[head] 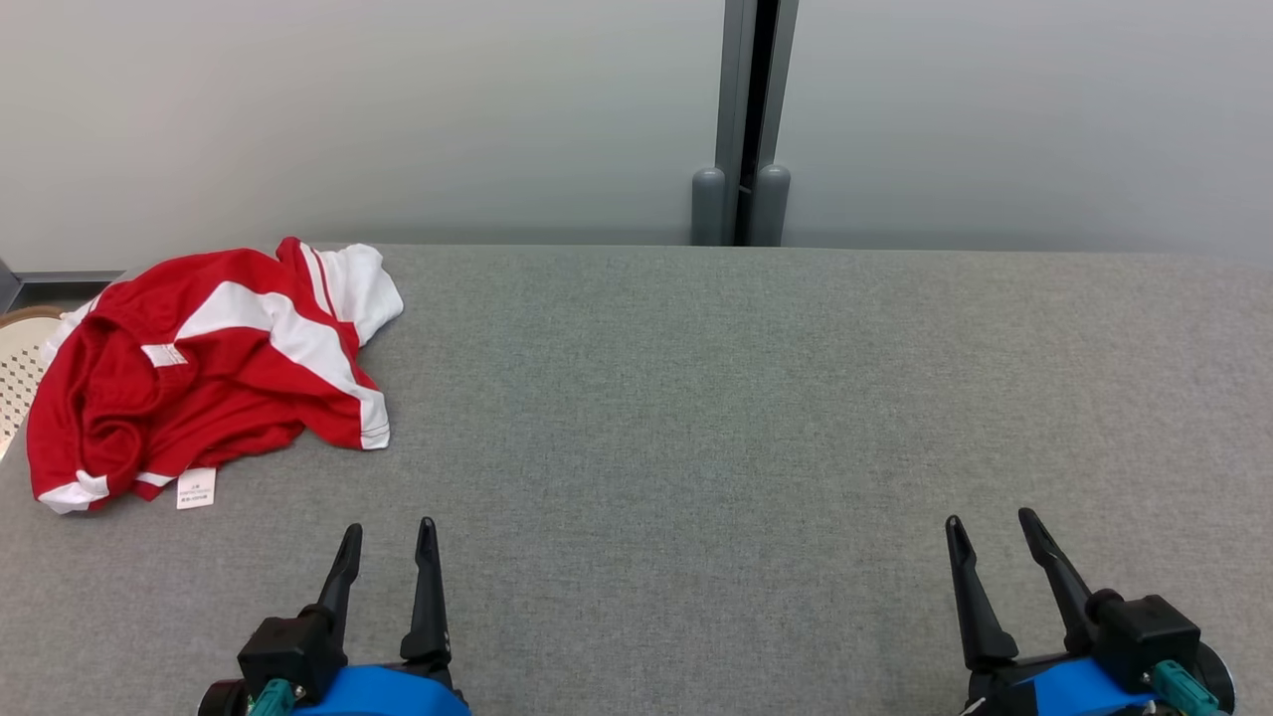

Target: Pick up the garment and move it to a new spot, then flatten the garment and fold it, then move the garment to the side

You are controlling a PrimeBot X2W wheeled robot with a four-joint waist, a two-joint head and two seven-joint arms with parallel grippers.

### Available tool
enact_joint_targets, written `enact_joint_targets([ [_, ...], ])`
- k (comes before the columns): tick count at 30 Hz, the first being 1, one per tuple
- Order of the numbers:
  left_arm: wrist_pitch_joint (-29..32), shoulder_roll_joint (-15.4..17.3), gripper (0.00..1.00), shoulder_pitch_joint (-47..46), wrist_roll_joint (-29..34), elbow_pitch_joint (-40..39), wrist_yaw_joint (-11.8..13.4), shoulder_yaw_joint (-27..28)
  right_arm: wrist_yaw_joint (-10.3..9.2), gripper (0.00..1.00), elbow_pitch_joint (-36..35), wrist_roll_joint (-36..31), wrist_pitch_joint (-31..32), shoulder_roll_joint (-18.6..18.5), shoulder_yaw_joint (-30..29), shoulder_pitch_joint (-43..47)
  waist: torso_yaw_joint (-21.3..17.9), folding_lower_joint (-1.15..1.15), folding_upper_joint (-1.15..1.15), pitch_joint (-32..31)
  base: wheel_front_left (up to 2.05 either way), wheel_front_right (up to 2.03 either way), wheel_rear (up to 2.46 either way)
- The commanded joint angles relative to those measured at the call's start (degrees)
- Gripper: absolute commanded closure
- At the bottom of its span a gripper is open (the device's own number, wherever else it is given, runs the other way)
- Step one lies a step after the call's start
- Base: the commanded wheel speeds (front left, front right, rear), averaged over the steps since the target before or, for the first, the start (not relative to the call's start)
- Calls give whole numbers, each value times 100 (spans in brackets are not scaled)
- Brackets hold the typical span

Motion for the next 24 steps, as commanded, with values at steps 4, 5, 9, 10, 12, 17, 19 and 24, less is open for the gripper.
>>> enact_joint_targets([
  [4, -63, 18, 0, -57, 165, 28, 38, -30, 2, 0, 5, -211, -65, -41, 29, 82, 1, 0, 0, 11, 0, 0, 0],
  [5, -76, 18, 0, -56, 200, 37, 43, -37, 2, 0, 6, -251, -77, -40, 34, 85, 1, 0, 0, 14, 0, 0, 0],
  [9, -106, 18, 0, -44, 293, 52, 55, -61, 2, 0, 4, -375, -109, -41, 50, 98, 0, 0, 0, 23, 0, 0, 0],
  [10, -106, 18, 0, -43, 279, 54, 53, -60, 2, 0, 6, -356, -108, -41, 50, 98, 0, 0, 0, 24, 0, 0, 0],
  [12, -106, 17, 0, -42, 260, 55, 52, -63, 2, 0, 12, -350, -108, -41, 56, 97, -2, 0, 0, 25, 0, 0, 0],
  [17, -106, 17, 0, -42, 230, 66, 51, -71, 3, 0, 24, -329, -108, -40, 67, 92, -4, 0, 0, 31, 0, 0, 0],
  [19, -106, 17, 0, -52, 216, 83, 49, -78, 2, 0, 23, -325, -108, -40, 66, 87, -1, 0, 0, 38, 0, 0, 0],
  [24, -106, 17, 0, -87, 214, 117, 30, -118, 2, 0, 15, -308, -108, -40, 23, 113, 60, 0, 0, 45, 0, 0, 0],
])
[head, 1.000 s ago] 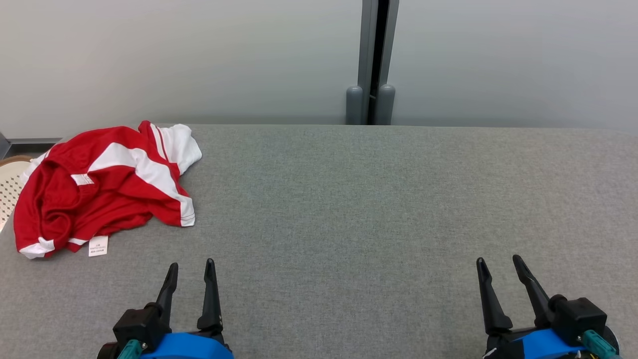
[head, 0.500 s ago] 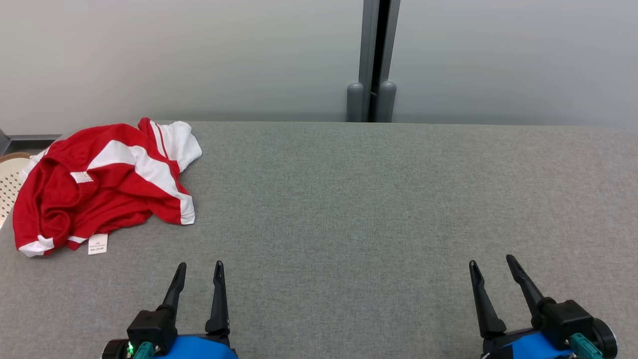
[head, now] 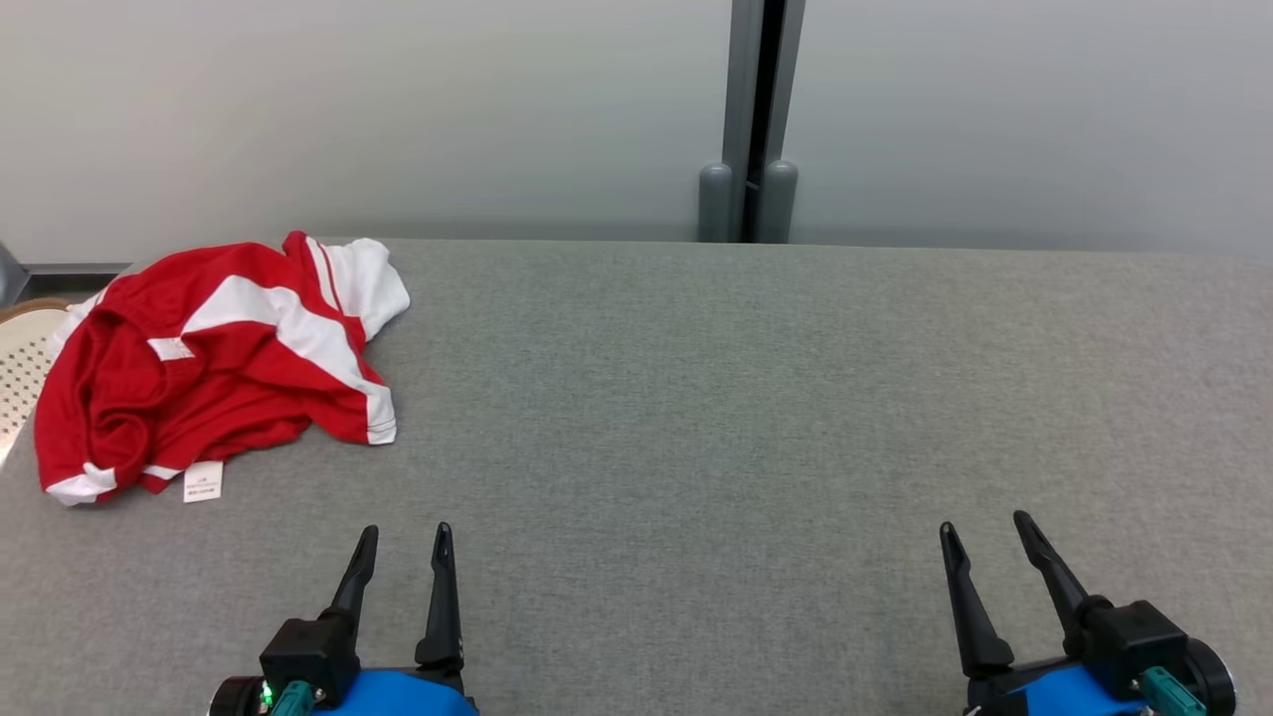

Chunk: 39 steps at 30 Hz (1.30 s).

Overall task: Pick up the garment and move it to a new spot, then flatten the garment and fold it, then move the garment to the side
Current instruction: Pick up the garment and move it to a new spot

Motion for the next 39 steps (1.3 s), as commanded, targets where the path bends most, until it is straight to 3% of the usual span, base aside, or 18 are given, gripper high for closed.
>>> enact_joint_targets([
  [1, -28, 14, 0, -97, -17, 18, -12, -30, 2, 0, -12, 34, -32, -35, -50, 121, 86, 0, 0, 9, 0, 0, 0],
  [6, -28, 16, 0, -136, -29, 14, -14, -80, 3, 0, -15, -33, -30, -32, -187, 190, 584, 0, 0, 27, 0, 0, 0],
  [16, -23, 7, 0, -24, 102, 47, -26, 105, 2, 0, -6, 14, -28, -29, 3, 176, 2013, 0, 0, -171, 0, 0, 0],
  [22, -23, 6, 0, 84, 161, 43, -67, 177, 2, 0, 7, 105, -28, -30, 232, 151, 2551, 0, 0, -277, 0, 0, 0],
  [31, -23, 7, 0, 147, 181, 11, -100, 273, 2, 0, 9, 95, -28, -30, 385, 210, 2743, 0, 0, -319, 0, 0, 0],
  [35, -23, 36, 0, 124, 205, -42, -87, 464, 2, 0, -43, 51, -28, -32, 387, 184, 2646, 0, 0, -277, 0, 0, 0],
  [39, -23, 259, 0, -229, 232, -172, 106, 843, 2, 0, -191, -84, -28, -33, 313, 72, 2447, 0, 0, -63, 0, 0, 0],
])
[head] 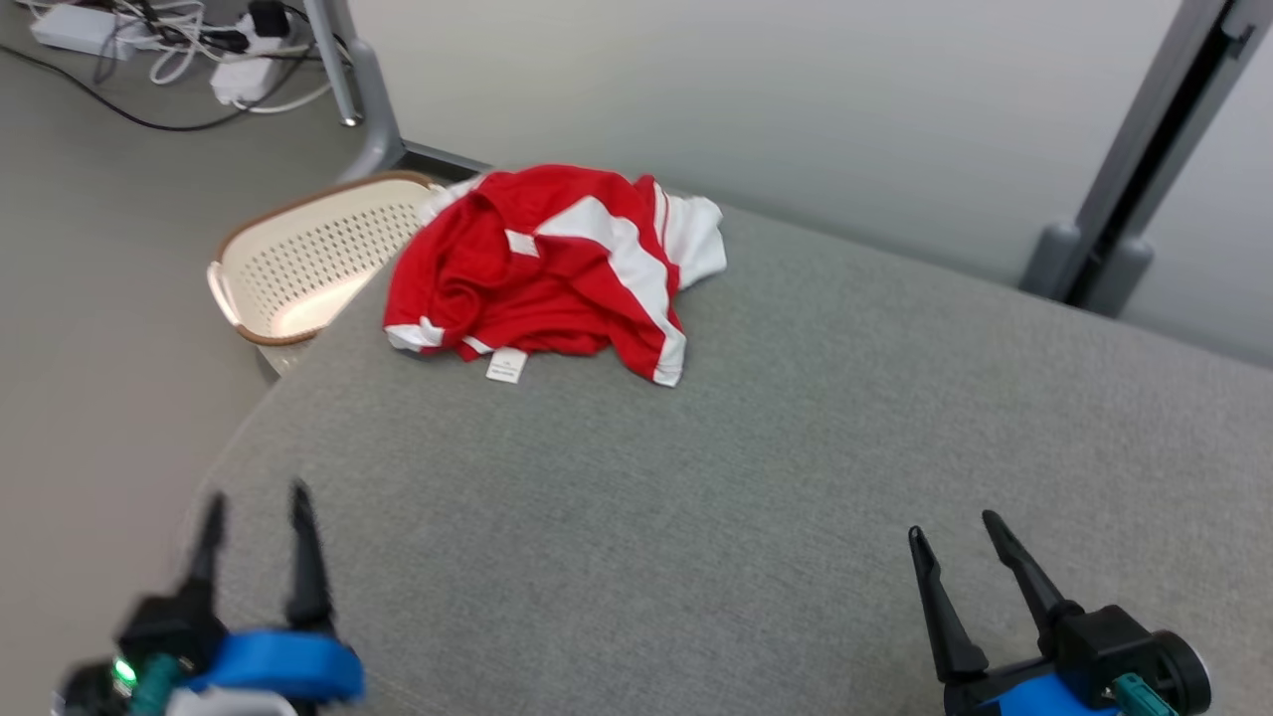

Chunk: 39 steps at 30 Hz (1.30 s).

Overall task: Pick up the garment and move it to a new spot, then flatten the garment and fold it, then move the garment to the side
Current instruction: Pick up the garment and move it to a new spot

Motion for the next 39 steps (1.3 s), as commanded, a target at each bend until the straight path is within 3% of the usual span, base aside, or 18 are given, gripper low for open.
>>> enact_joint_targets([
  [1, -16, 114, 0, -340, -44, -127, 45, 134, 1, 0, -84, -76, -21, -26, -51, -77, -59, 0, 0, 92, 0, 0, 0],
  [6, 55, 701, 0, -1330, -76, -440, -54, 470, 1, 0, -290, -357, -21, -25, -178, -230, -331, 0, 0, 550, 0, 0, 0],
  [11, 585, 1273, 0, -2626, -107, -441, -208, 557, 0, 0, -413, -585, -21, -26, -209, -433, -649, 0, 0, 1060, 0, 0, 0],
  [18, 1507, 1557, 0, -4052, -602, 481, -419, 537, 1, 0, -598, -915, -22, -25, -160, -778, -1097, 0, 0, 1829, 0, 0, 0],
  [27, 2435, 1402, 0, -4748, -1194, 1981, -521, 457, 1, 0, -898, -988, -22, -25, -111, -988, -1510, 0, 0, 2649, 0, 0, 0],
  [39, 2181, 1362, 0, -5158, -1476, 2928, -593, 269, -4, 0, -933, -922, -7, -38, -179, -1078, -1743, 0, 0, 3082, 0, 0, 0],
])
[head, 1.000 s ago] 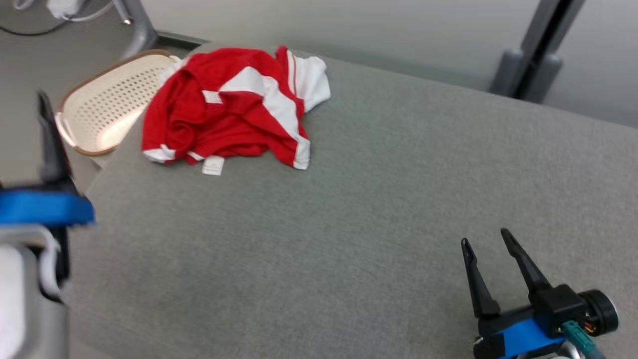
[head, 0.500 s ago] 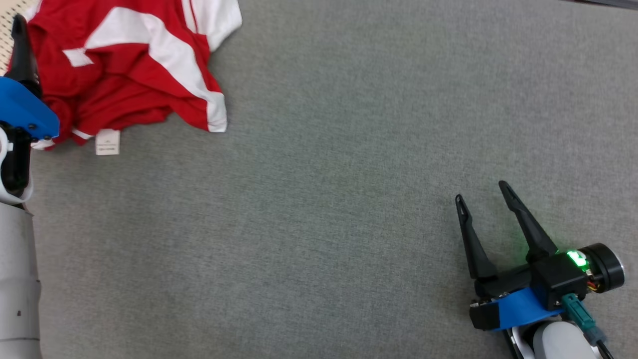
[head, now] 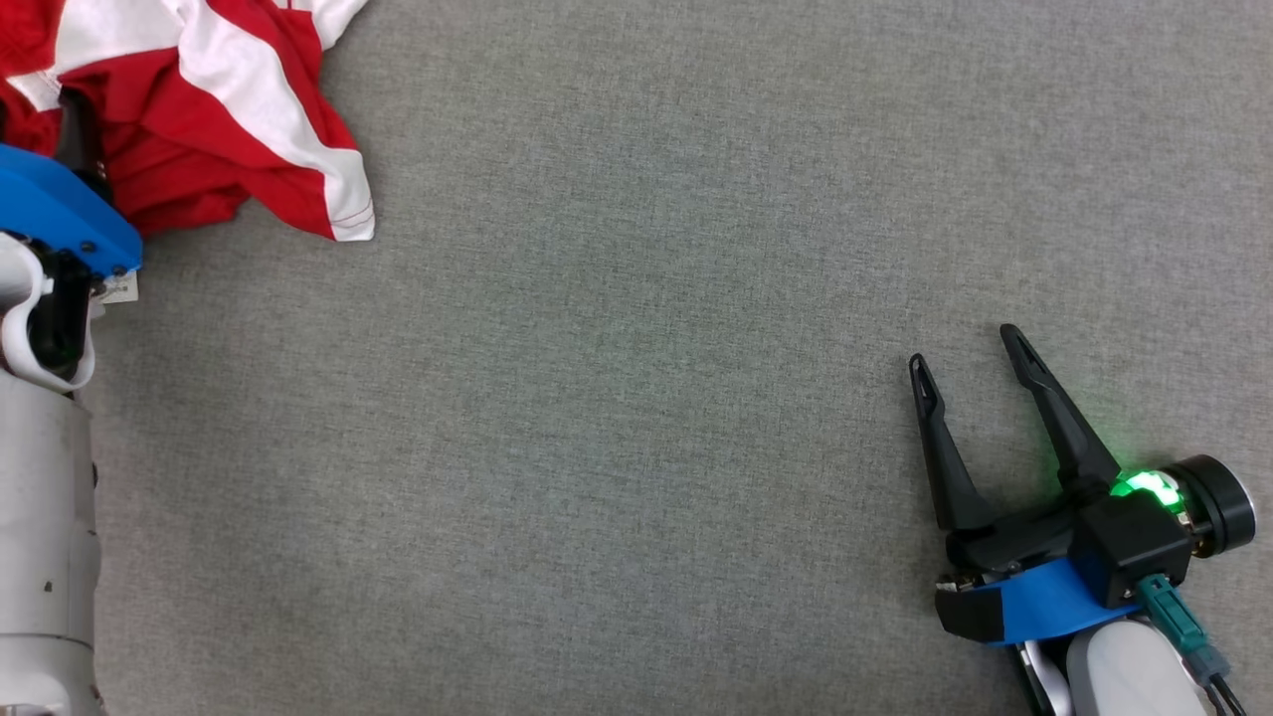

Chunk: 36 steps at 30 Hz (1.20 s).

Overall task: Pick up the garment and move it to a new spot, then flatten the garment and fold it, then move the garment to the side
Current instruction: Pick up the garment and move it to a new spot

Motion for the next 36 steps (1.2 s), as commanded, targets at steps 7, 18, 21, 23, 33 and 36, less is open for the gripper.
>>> enact_joint_targets([
  [7, -157, 25, 100, -264, -236, 239, -51, -271, -9, 0, 182, 113, 12, -55, -24, -129, -91, 0, 0, 22, 0, 0, 0],
  [18, -513, 468, 100, -189, -536, -209, -42, -944, -6, 0, 372, 316, 5, -41, -41, -61, -95, 0, 0, -656, 0, 0, 0],
  [21, -527, 648, 100, -108, -586, -460, -42, -1168, -6, 0, 497, 441, 4, -41, -40, 27, -134, 0, 0, -1031, 0, 0, 0],
  [23, -509, 755, 100, -77, -624, -678, -42, -1321, -6, 0, 586, 516, 5, -41, -51, 99, -182, 0, 0, -1304, 0, 0, 0],
  [33, -170, 831, 100, 160, -727, -2005, -43, -2132, -6, 0, 888, 938, 4, -39, -210, 526, -724, 0, 0, -2526, 0, 0, 0],
  [36, 46, 670, 100, 169, -810, -2514, -43, -2372, -6, 0, 932, 1024, 4, -40, -296, 628, -982, 0, 0, -2734, 0, 0, 0],
])
